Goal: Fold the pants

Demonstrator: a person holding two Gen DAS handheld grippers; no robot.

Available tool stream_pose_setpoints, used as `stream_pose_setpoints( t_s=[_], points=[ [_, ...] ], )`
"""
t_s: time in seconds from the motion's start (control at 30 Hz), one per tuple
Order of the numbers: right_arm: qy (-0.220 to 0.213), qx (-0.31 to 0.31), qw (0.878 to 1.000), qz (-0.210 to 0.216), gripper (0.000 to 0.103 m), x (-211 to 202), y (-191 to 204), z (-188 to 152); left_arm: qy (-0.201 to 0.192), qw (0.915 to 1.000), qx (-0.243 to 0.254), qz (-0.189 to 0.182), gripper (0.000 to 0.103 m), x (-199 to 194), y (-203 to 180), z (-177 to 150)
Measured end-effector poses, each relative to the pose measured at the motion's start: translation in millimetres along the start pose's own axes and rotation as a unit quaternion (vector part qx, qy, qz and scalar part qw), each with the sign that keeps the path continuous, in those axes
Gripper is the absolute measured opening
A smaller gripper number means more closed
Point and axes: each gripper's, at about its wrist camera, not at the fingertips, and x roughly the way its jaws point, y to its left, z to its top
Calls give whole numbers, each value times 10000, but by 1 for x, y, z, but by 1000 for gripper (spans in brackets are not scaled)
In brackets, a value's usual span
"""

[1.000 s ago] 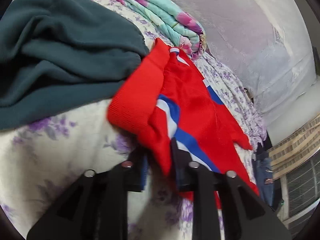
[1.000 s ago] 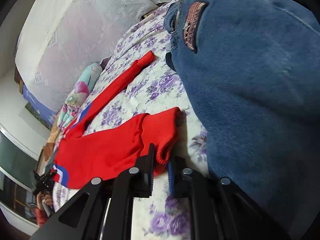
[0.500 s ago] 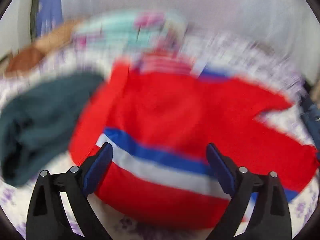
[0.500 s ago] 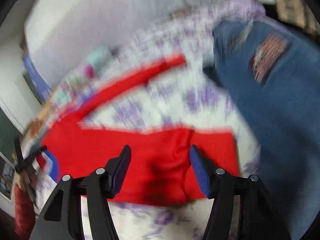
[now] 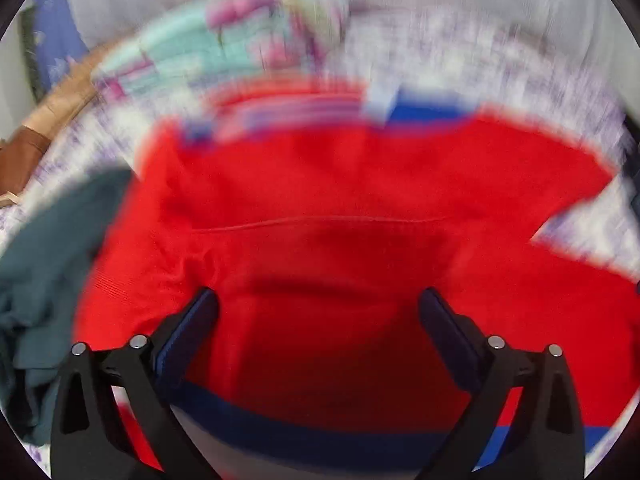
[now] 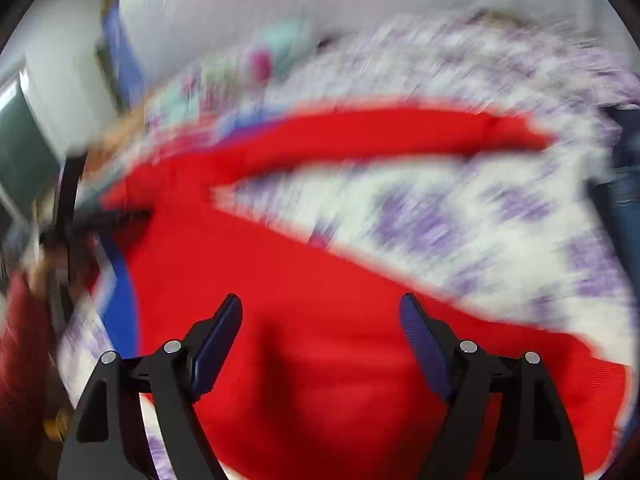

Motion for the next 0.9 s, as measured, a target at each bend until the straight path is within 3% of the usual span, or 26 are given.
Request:
stream_pose_setpoints(
  t_s=[0.07, 0.13, 0.27, 0.37, 0.47, 0.53, 0.57, 0.6, 0.67, 0.73, 0.8, 0.9],
  points=[
    [-155, -469, 9981, -363, 90, 2, 15, 1, -236, 9997, 90, -4, 98, -16, -3, 5],
    [-239, -515, 9981, -217, 90, -5, 20, 15, -657, 9972, 75, -361, 98, -40, -2, 16],
    [-662, -356, 9970, -157, 90, -13, 21, 78, -1222, 9922, 54, -238, 98, -55, -6, 70],
    [-600, -23, 9979, -224, 91, 19, 11, 133, -899, 9956, -164, -230, 98, -21, -8, 100],
    [-128, 142, 9975, -685, 91, 77, -9, 158, 59, 9982, -481, -357, 99, 58, -4, 101],
    [200, 177, 9962, -827, 100, 116, -21, 149, -112, 9997, -53, 228, 98, 63, -21, 97],
    [-52, -36, 9966, -822, 100, 115, -17, 144, -158, 9993, 111, 308, 98, 58, -28, 97],
    [1, -132, 9960, -881, 100, 114, -14, 144, -291, 9987, 360, 199, 98, 52, -35, 96],
    [-219, -105, 9979, -594, 100, 103, -16, 146, -584, 9956, 732, -28, 98, 36, -38, 96],
    [-689, 22, 9976, 56, 100, 85, -27, 145, -1031, 9913, 811, 46, 98, 16, -28, 101],
    [-965, 74, 9947, 335, 100, 74, -33, 150, -1428, 9863, 824, 37, 98, -4, 1, 108],
    [-997, 271, 9921, 705, 100, 80, -49, 152, -1291, 9910, 344, -64, 98, 0, 56, 118]
  ],
)
